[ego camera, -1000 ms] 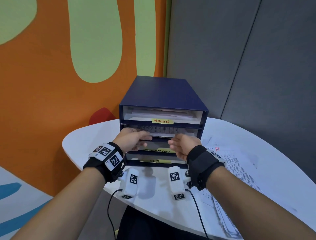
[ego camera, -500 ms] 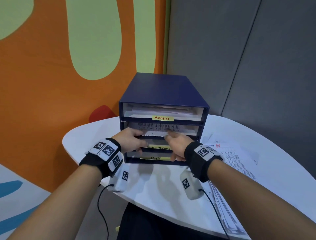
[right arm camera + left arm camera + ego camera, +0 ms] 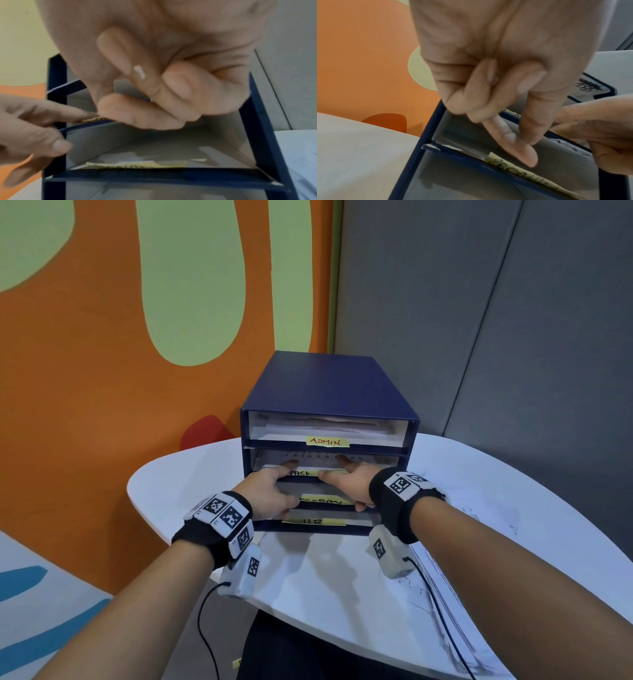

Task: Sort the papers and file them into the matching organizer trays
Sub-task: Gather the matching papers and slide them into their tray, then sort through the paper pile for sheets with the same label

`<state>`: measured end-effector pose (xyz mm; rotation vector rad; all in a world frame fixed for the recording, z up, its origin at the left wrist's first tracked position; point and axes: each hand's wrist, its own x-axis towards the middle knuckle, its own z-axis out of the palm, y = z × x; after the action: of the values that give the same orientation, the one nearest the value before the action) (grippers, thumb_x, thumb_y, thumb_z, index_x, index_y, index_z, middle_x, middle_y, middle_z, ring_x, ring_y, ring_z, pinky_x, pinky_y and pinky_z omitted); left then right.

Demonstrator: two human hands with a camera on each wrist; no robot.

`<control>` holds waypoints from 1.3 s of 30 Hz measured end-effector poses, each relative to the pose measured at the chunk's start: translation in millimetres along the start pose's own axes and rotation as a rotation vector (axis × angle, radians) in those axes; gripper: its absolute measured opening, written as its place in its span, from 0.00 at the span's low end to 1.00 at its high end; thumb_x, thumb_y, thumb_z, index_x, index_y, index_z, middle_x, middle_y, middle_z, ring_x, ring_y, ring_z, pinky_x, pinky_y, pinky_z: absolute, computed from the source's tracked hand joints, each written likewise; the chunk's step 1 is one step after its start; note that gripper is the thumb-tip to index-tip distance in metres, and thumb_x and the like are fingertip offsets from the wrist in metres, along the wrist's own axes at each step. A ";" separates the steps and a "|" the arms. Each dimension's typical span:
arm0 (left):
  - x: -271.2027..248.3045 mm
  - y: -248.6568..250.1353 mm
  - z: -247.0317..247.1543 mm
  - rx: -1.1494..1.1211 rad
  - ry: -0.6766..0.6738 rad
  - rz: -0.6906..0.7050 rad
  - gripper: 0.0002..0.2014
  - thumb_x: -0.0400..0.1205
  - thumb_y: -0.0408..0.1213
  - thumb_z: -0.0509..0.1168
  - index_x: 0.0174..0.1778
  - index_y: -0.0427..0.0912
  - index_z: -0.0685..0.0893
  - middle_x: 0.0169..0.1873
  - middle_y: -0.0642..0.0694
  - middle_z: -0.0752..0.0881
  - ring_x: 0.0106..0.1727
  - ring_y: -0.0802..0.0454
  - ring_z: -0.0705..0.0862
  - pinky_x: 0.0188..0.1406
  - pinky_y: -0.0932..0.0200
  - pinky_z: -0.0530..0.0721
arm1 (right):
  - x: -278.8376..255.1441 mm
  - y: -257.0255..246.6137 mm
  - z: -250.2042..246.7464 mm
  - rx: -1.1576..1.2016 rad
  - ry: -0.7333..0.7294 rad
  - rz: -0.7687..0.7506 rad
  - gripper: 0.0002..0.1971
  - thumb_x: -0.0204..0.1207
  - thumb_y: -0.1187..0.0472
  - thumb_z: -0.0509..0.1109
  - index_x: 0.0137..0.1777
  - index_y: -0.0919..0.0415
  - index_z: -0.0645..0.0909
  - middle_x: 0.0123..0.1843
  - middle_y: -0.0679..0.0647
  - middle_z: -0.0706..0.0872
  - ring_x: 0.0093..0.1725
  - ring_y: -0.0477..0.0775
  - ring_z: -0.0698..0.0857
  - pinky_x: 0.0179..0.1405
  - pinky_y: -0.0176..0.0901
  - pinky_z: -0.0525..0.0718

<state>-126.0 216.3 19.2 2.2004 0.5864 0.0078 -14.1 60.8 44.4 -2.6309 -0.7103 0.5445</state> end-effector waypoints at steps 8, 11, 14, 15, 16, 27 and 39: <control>0.3 7.6 -1.8 0.093 0.020 0.032 0.35 0.80 0.46 0.69 0.83 0.50 0.64 0.31 0.50 0.92 0.22 0.64 0.81 0.32 0.63 0.83 | -9.1 7.0 11.8 -0.072 0.060 -0.084 0.46 0.67 0.21 0.52 0.80 0.49 0.61 0.28 0.51 0.90 0.35 0.47 0.88 0.38 0.36 0.85; -2.6 11.5 -0.6 0.114 0.040 0.048 0.35 0.80 0.47 0.69 0.83 0.47 0.64 0.31 0.51 0.92 0.27 0.62 0.83 0.34 0.63 0.83 | -14.0 8.4 11.8 -0.081 0.064 -0.107 0.46 0.69 0.22 0.52 0.83 0.45 0.52 0.27 0.50 0.89 0.34 0.44 0.88 0.39 0.35 0.85; -3.9 13.2 0.6 0.091 0.055 0.068 0.35 0.80 0.46 0.69 0.83 0.47 0.65 0.31 0.51 0.92 0.30 0.59 0.85 0.37 0.61 0.85 | -18.4 7.6 9.4 -0.075 0.071 -0.128 0.44 0.70 0.24 0.53 0.83 0.46 0.54 0.28 0.50 0.90 0.34 0.44 0.89 0.39 0.35 0.84; -4.1 13.7 0.7 0.086 0.060 0.077 0.35 0.80 0.47 0.69 0.83 0.47 0.65 0.31 0.51 0.92 0.33 0.58 0.86 0.40 0.59 0.86 | -19.9 7.2 8.4 -0.076 0.073 -0.129 0.44 0.70 0.24 0.53 0.82 0.47 0.56 0.28 0.50 0.90 0.35 0.44 0.89 0.39 0.35 0.84; -3.9 14.2 1.1 0.083 0.066 0.083 0.35 0.80 0.47 0.69 0.83 0.47 0.65 0.31 0.52 0.92 0.37 0.56 0.88 0.44 0.57 0.86 | -21.0 6.9 7.4 -0.079 0.075 -0.126 0.43 0.70 0.24 0.53 0.81 0.48 0.58 0.28 0.50 0.90 0.36 0.44 0.89 0.39 0.35 0.84; -9.1 28.4 10.6 0.030 0.092 0.209 0.28 0.81 0.44 0.68 0.79 0.50 0.73 0.31 0.51 0.92 0.28 0.63 0.82 0.39 0.61 0.81 | -30.9 16.7 9.5 -0.066 0.102 -0.108 0.46 0.69 0.25 0.54 0.84 0.46 0.49 0.27 0.49 0.90 0.32 0.44 0.88 0.35 0.40 0.88; -46.2 74.4 105.9 -0.073 0.173 0.446 0.06 0.79 0.40 0.68 0.50 0.55 0.86 0.33 0.52 0.88 0.32 0.57 0.84 0.34 0.62 0.83 | -80.6 127.7 -9.6 0.342 0.314 -0.050 0.07 0.74 0.50 0.67 0.49 0.47 0.82 0.28 0.50 0.89 0.26 0.47 0.87 0.25 0.33 0.80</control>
<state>-115.5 79.3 14.0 2.2282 0.1732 0.4489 -23.3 -88.1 19.1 -2.2994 -0.5298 0.2061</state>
